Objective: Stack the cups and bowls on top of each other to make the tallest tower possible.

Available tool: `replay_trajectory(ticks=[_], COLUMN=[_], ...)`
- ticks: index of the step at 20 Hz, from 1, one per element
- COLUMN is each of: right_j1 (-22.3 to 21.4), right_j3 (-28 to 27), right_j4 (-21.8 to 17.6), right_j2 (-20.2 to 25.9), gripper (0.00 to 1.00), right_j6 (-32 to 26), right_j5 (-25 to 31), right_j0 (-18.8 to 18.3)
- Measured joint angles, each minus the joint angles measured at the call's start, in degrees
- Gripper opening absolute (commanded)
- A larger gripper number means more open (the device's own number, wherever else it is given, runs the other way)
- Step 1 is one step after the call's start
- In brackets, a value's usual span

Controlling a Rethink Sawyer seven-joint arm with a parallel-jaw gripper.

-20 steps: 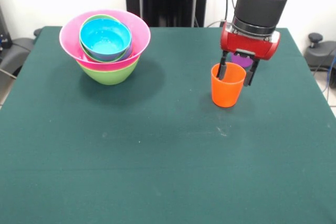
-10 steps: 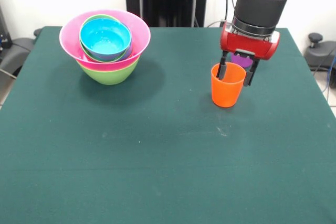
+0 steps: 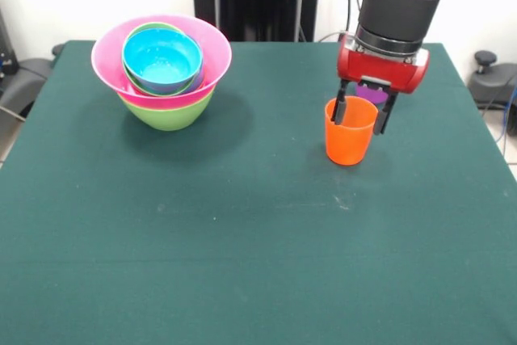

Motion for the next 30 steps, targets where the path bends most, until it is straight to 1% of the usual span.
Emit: replay_trajectory(ticks=[1,6,11,14,15,17,20,21,22,24,25,30], right_j1=[0.0,0.0,-1.7,-4.9,-6.6,-10.4,-13.6,-15.9,-17.1,-18.3,-20.0,-23.0], right_j3=[0.0,0.0,0.9,2.0,2.3,2.4,2.4,2.4,2.3,2.3,2.3,2.3], right_j4=[0.1,0.1,0.1,0.2,0.2,0.5,1.0,1.5,1.8,2.1,2.2,2.2], right_j2=[-0.7,-2.4,-2.4,-1.9,-1.5,-0.3,0.9,1.7,2.1,2.5,3.0,4.3], gripper=[1.00,1.00,1.00,1.00,1.00,1.00,1.00,1.00,1.00,1.00,1.00,1.00], right_j6=[0.0,0.0,0.0,0.0,0.0,0.0,0.0,0.0,0.0,0.0,0.0,0.0], right_j5=[-1.0,-2.4,-2.5,-2.1,-1.5,0.8,3.5,6.0,7.3,8.7,10.3,12.3], right_j0=[0.4,1.2,0.7,-0.5,-1.2,-3.4,-5.5,-7.1,-7.9,-8.8,-9.8,-11.4])
